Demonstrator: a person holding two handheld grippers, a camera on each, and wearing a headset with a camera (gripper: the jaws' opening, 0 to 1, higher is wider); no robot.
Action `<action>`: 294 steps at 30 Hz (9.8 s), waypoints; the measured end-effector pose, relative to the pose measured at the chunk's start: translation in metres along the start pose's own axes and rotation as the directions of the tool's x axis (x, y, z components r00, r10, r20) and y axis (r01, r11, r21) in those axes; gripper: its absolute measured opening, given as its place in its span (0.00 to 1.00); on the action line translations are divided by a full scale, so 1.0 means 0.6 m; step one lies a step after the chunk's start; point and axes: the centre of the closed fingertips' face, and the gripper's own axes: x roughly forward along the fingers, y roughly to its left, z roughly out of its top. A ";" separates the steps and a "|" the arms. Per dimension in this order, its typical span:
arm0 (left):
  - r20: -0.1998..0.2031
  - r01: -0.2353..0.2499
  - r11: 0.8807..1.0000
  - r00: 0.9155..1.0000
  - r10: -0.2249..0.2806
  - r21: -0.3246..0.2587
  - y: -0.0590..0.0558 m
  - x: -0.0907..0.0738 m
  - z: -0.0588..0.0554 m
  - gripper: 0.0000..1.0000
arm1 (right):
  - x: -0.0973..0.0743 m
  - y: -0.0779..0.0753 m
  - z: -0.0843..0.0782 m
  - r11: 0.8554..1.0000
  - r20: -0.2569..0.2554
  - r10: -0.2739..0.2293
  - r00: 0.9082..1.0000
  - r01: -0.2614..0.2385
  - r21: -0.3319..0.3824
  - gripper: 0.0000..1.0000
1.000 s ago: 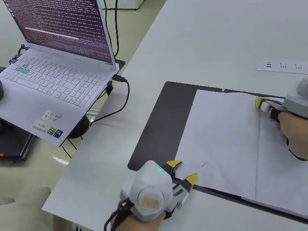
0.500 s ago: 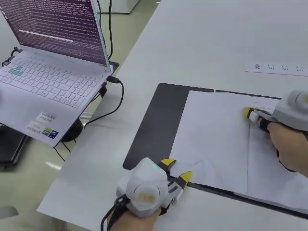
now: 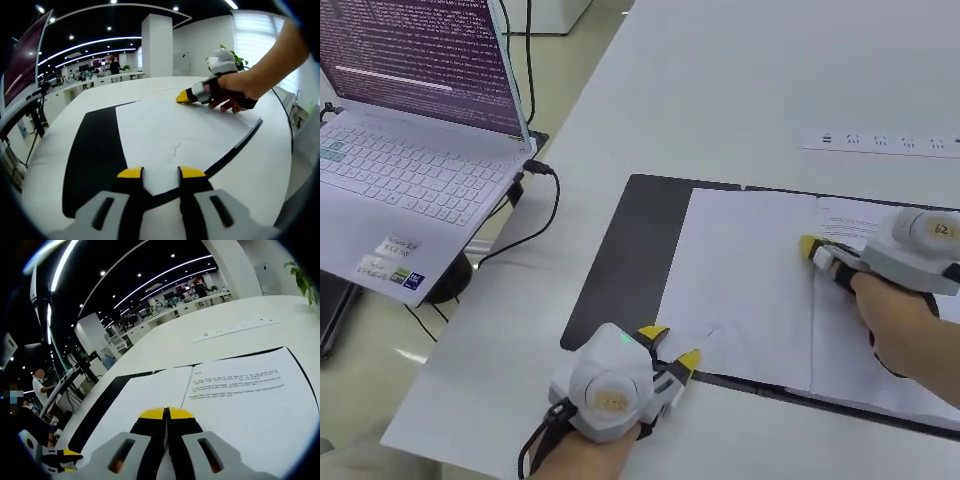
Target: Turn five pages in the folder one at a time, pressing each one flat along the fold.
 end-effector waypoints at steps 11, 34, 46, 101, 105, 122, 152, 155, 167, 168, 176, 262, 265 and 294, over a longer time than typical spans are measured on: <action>-0.003 -0.001 1.000 1.000 0.001 -0.002 -0.001 0.000 0.000 0.25 | -0.032 0.017 -0.029 1.000 -0.017 0.018 1.000 -0.017 0.012 0.00; 0.015 -0.002 1.000 1.000 0.002 -0.013 -0.001 -0.002 0.000 0.26 | -0.120 0.052 -0.115 0.999 -0.078 0.037 0.996 -0.039 -0.025 0.00; 0.017 0.000 1.000 1.000 0.000 -0.011 -0.002 -0.002 0.001 0.25 | -0.169 0.073 -0.157 0.998 -0.097 0.051 0.994 -0.053 -0.019 0.00; 0.055 0.081 0.826 0.997 -0.061 -0.558 -0.070 -0.159 0.146 0.51 | -0.477 0.011 -0.024 0.997 0.061 -0.069 0.996 0.066 0.046 0.26; 0.060 0.084 0.855 0.996 -0.062 -0.512 -0.077 -0.177 0.155 0.65 | -0.499 0.000 -0.024 0.997 0.062 -0.072 0.996 0.071 0.014 0.35; 0.016 0.020 0.981 1.000 -0.017 -0.194 -0.086 -0.217 0.151 0.99 | -0.541 -0.010 -0.026 0.991 0.084 -0.097 0.992 0.104 -0.084 0.97; 0.021 -0.016 0.995 1.000 0.018 -0.101 -0.079 -0.207 0.173 0.99 | -0.508 0.040 -0.046 0.958 0.003 -0.035 0.999 0.034 -0.284 0.98; 0.003 0.006 0.995 1.000 -0.006 -0.096 -0.096 -0.182 0.171 0.99 | -0.501 0.043 -0.047 0.957 0.004 -0.020 1.000 0.020 -0.288 0.97; -0.049 0.115 0.991 0.992 -0.118 -0.061 -0.181 -0.085 0.167 0.93 | -0.499 0.023 -0.047 0.962 -0.002 -0.017 1.000 0.015 -0.272 0.96; -0.048 0.132 0.990 0.990 -0.135 -0.059 -0.193 -0.073 0.168 0.94 | -0.501 0.019 -0.045 0.963 0.002 -0.019 1.000 0.019 -0.270 0.96; -0.108 0.215 0.977 0.971 -0.214 -0.010 -0.270 0.006 0.154 0.87 | -0.514 -0.004 -0.043 0.966 0.007 -0.033 0.999 0.033 -0.255 0.95; -0.073 0.263 0.964 0.963 -0.259 0.039 -0.335 0.185 0.104 0.03 | -0.469 -0.012 -0.067 0.998 -0.008 -0.012 1.000 0.013 0.069 0.66; -0.072 0.265 0.964 0.963 -0.262 0.037 -0.335 0.185 0.104 0.03 | -0.447 -0.014 -0.080 0.986 -0.027 -0.010 1.000 0.015 0.166 0.58; -0.045 0.261 0.965 0.965 -0.260 0.031 -0.334 0.185 0.105 0.03 | -0.358 -0.078 -0.137 0.846 -0.013 -0.099 0.995 0.091 0.525 0.29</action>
